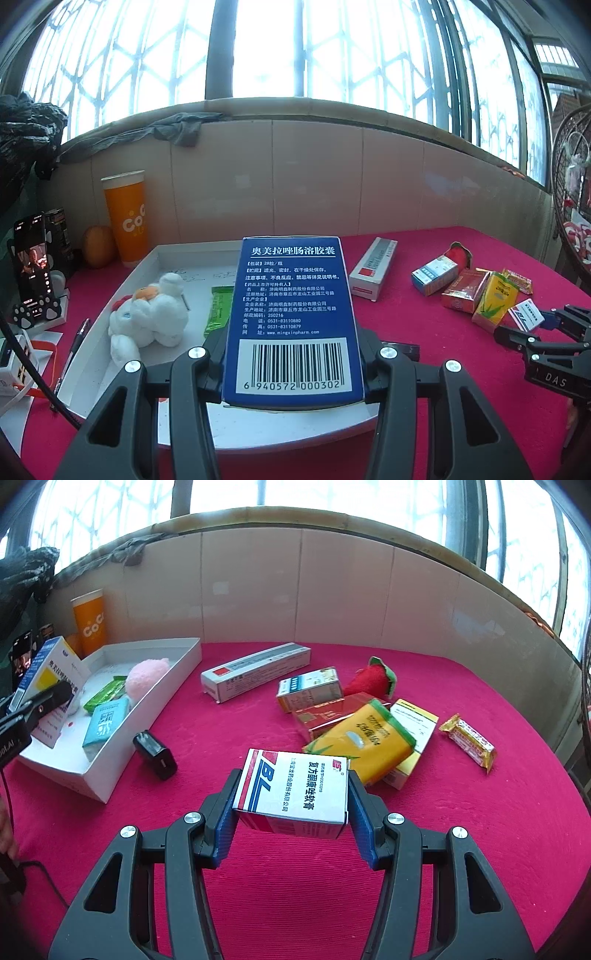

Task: Organize objects
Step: 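Carry the blue box and white BL box over the white tray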

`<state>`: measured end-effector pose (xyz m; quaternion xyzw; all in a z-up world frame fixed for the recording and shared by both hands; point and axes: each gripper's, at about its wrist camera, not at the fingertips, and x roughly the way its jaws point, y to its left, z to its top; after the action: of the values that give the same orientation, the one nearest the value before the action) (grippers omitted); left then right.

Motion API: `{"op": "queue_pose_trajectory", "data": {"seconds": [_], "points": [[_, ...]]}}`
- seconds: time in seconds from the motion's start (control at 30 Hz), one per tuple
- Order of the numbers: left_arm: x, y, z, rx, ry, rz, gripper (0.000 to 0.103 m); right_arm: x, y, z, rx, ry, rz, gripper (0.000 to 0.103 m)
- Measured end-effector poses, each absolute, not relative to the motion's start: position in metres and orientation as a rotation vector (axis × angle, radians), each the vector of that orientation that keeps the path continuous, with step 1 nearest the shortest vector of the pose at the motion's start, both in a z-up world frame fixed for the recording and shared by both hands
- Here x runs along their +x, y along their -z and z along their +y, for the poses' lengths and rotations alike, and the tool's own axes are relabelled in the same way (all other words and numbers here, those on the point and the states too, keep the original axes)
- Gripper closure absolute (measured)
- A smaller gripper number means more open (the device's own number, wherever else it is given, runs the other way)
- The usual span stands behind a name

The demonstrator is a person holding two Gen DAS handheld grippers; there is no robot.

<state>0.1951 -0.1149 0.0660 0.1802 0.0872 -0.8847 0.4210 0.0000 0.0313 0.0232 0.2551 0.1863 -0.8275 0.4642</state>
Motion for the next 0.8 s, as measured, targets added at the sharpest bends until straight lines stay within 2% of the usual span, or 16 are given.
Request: {"op": "queue_pose_trajectory", "data": {"seconds": [0.8], "points": [[0.222, -0.067, -0.133, 0.411, 2.151, 0.280, 0.054, 0.028, -0.018, 0.013, 0.607, 1.966, 0.524, 0.050]]}}
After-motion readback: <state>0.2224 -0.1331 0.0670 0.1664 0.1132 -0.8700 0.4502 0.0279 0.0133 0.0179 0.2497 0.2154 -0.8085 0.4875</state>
